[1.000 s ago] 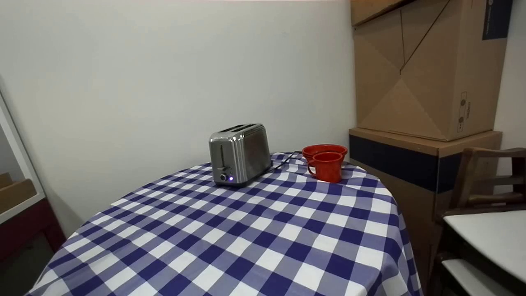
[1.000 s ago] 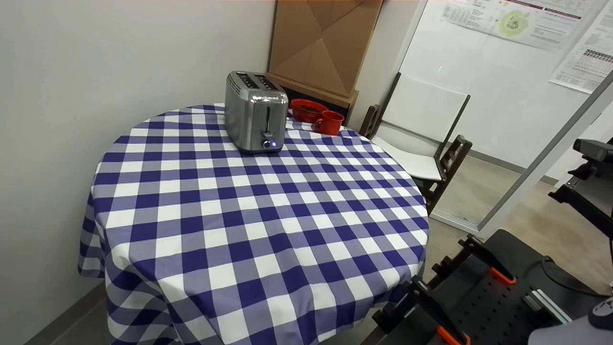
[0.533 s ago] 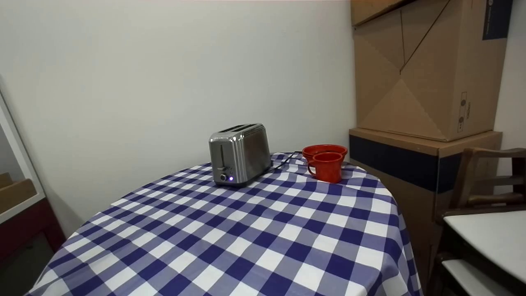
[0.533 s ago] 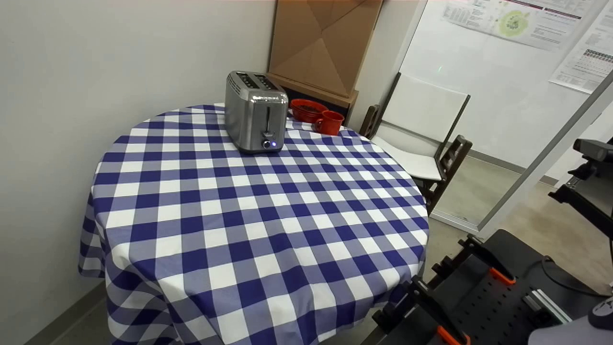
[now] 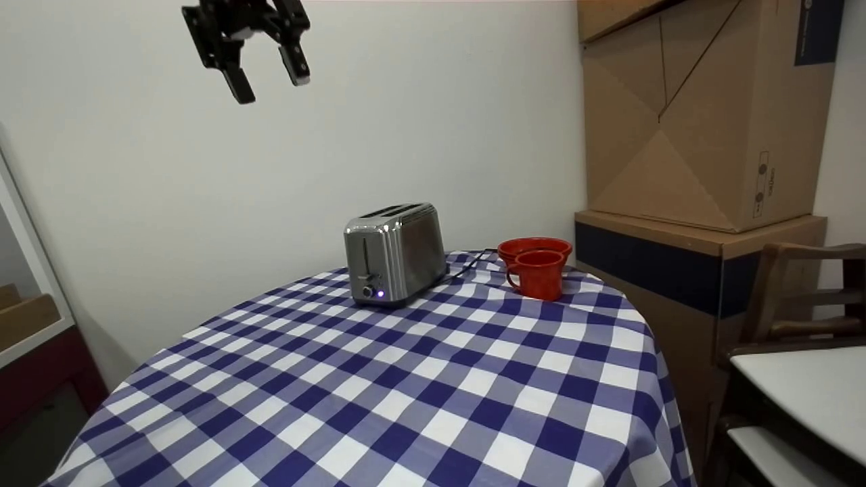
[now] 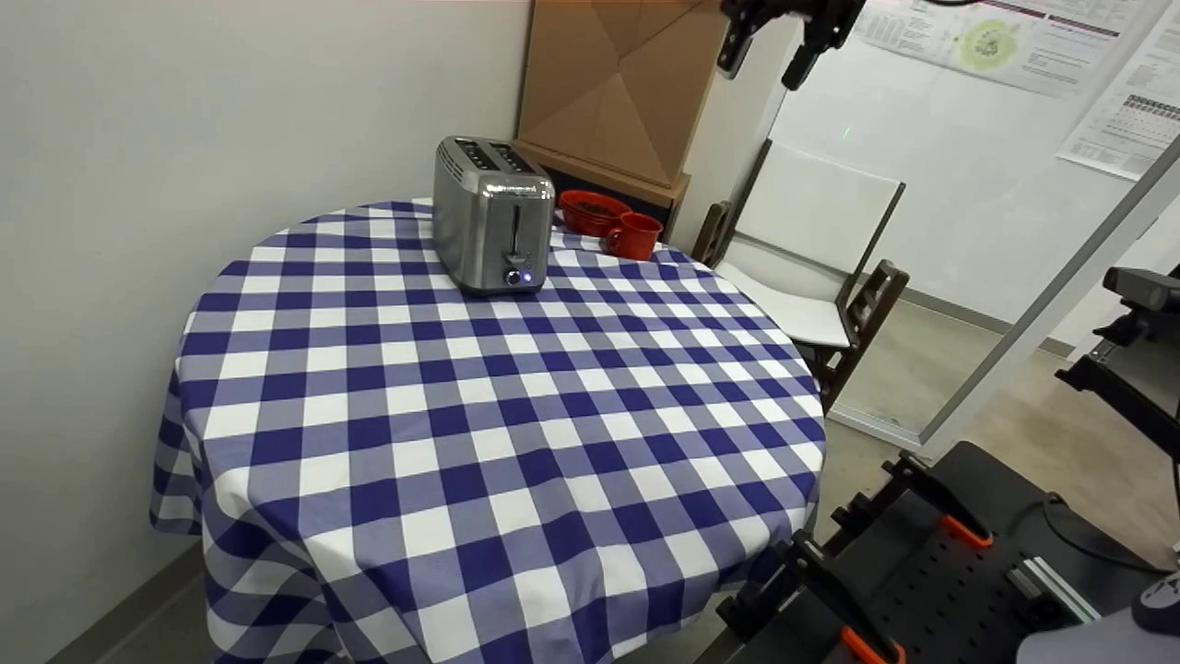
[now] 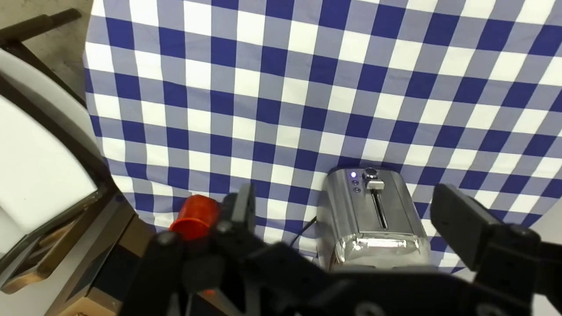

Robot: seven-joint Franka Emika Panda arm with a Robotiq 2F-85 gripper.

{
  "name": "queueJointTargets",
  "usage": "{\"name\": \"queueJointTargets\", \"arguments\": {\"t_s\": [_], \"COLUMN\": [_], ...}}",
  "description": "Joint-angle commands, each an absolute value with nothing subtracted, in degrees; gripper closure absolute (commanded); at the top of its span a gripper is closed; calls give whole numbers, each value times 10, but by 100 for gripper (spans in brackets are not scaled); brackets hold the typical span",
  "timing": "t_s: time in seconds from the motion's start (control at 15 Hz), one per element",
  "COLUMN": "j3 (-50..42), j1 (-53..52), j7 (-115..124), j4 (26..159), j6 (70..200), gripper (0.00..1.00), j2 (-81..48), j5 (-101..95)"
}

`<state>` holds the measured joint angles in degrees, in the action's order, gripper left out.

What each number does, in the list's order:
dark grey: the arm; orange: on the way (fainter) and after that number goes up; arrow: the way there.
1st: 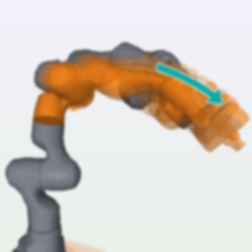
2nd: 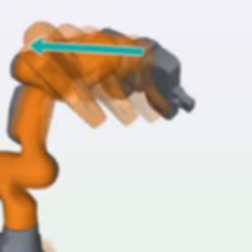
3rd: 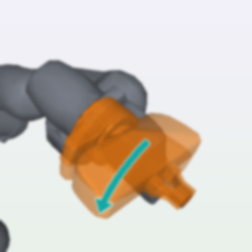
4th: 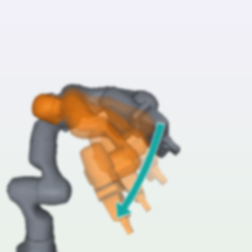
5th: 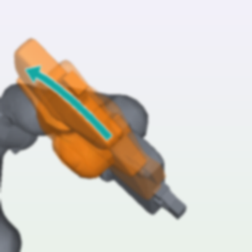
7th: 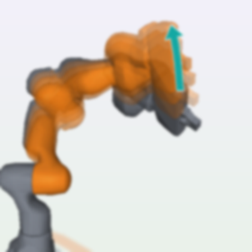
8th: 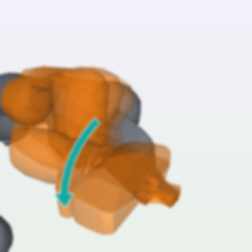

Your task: Press the button on the toaster

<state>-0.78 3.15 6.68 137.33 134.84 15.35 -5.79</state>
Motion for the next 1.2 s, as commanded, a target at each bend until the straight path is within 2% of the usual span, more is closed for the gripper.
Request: {"name": "queueJointTargets", "arguments": {"t_s": [0.0,0.67,1.13], "j3": [-12,-41,-106], "j1": [36,11,-68], "j7": [65,127,180], "j4": [1358,1283,1174], "j6": [1408,1590,1624], "gripper": [0,0,0], "j2": [74,-165,-314], "j5": [-59,-143,-157]}}
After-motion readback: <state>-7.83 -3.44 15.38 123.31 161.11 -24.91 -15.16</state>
